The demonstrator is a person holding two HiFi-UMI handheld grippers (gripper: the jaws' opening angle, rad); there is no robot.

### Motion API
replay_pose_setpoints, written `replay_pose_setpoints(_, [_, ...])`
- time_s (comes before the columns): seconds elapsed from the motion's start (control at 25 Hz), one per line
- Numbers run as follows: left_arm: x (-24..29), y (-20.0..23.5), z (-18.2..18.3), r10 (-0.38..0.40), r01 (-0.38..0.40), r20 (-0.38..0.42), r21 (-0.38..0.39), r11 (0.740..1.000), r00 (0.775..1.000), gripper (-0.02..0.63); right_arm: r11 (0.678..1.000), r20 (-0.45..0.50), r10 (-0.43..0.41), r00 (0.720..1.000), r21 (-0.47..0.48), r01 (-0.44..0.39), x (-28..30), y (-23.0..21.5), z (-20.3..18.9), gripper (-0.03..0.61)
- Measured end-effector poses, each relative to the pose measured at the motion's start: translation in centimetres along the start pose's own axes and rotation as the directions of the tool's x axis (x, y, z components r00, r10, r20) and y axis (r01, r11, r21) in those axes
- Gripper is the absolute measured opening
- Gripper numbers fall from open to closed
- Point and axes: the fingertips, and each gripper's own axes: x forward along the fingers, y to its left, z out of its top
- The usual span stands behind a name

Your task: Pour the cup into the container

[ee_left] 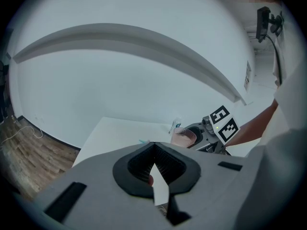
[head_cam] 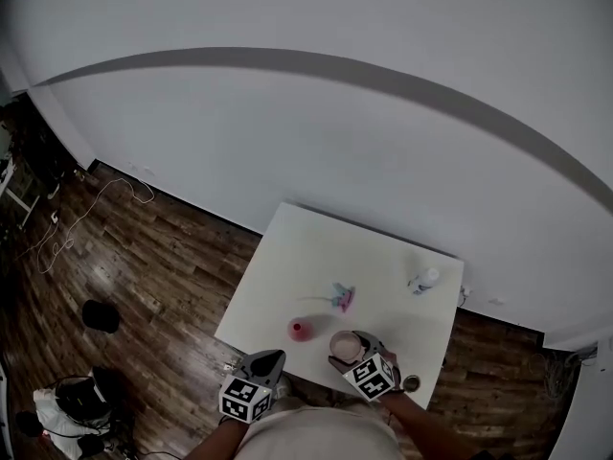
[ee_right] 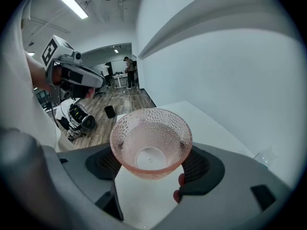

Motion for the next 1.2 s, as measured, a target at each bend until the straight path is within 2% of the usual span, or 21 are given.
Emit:
replay_pose_setpoints(0.56, [-1.4, 3.0, 0.1, -0.01, 0.01, 0.013, 0.002, 1.0, 1.0, 0.011, 1.0, -0.03, 0.025, 0.999, -0.011, -0.026, -0.6, 2.1, 3.0, 0.364])
replay_pose_setpoints(1.2, [-1.7, 5.3, 0.0, -0.004, 0.004, 0.03, -0.02, 1.0, 1.0, 0.011, 1.0, -0.048, 0.021, 0.999, -0.015, -0.022, -0.6, 2.6, 4.6, 0.364])
